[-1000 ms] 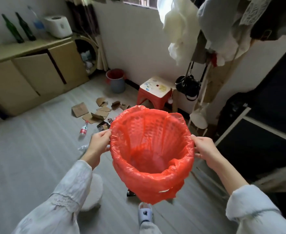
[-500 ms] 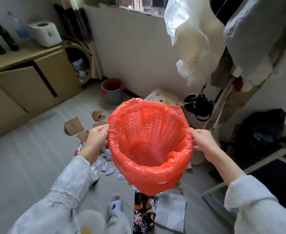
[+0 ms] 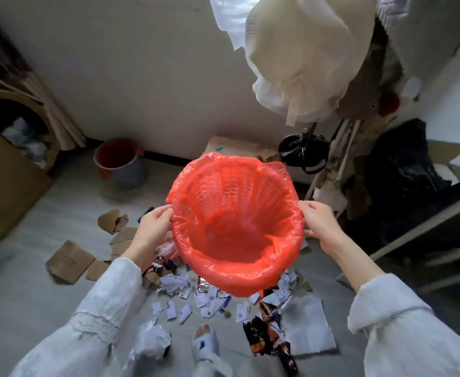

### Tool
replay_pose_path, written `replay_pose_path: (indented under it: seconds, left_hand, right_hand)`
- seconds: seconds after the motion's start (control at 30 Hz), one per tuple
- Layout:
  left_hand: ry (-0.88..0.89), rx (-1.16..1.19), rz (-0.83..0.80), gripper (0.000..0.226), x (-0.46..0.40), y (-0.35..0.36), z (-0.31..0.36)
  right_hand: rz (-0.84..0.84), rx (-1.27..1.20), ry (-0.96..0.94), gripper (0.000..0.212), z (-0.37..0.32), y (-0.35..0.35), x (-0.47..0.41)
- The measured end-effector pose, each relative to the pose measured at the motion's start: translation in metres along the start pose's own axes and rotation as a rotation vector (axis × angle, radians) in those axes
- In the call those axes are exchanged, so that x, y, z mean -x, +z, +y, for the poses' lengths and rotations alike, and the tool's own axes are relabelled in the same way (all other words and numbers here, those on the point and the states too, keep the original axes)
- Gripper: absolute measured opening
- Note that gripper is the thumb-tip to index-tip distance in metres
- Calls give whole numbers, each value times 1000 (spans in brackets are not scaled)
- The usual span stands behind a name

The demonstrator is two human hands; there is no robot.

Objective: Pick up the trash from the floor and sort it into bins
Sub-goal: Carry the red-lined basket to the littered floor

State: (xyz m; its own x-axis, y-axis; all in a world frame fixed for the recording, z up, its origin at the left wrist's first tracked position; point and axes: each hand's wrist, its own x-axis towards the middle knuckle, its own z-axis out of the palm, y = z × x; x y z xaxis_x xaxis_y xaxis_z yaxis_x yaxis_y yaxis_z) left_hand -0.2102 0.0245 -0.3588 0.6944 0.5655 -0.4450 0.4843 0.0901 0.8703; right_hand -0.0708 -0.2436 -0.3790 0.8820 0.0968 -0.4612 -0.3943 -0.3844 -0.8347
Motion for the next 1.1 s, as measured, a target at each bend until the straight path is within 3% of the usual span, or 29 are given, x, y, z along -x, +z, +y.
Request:
replay_pose_path:
  seconds: [0.27, 0.43, 0.57, 0.77, 1.1]
  left_hand:
    - [-103, -37, -192, 21, -46, 19, -44]
    - [-96, -143, -322, 33, -81, 64, -98]
    - [-81, -216, -365, 37, -123, 121, -159]
    - [70, -284, -367, 40, -209, 210, -254]
    - [286, -227, -460, 55, -349, 327, -376]
  right_hand:
    - [121, -101, 73, 34, 51, 17, -23]
    - [203, -91, 109, 17, 110, 3, -51]
    - [297, -50, 129, 28, 182, -7, -100]
    - [467, 14, 97, 29, 300, -7, -194]
    - [617, -207, -139, 39, 443, 17, -339]
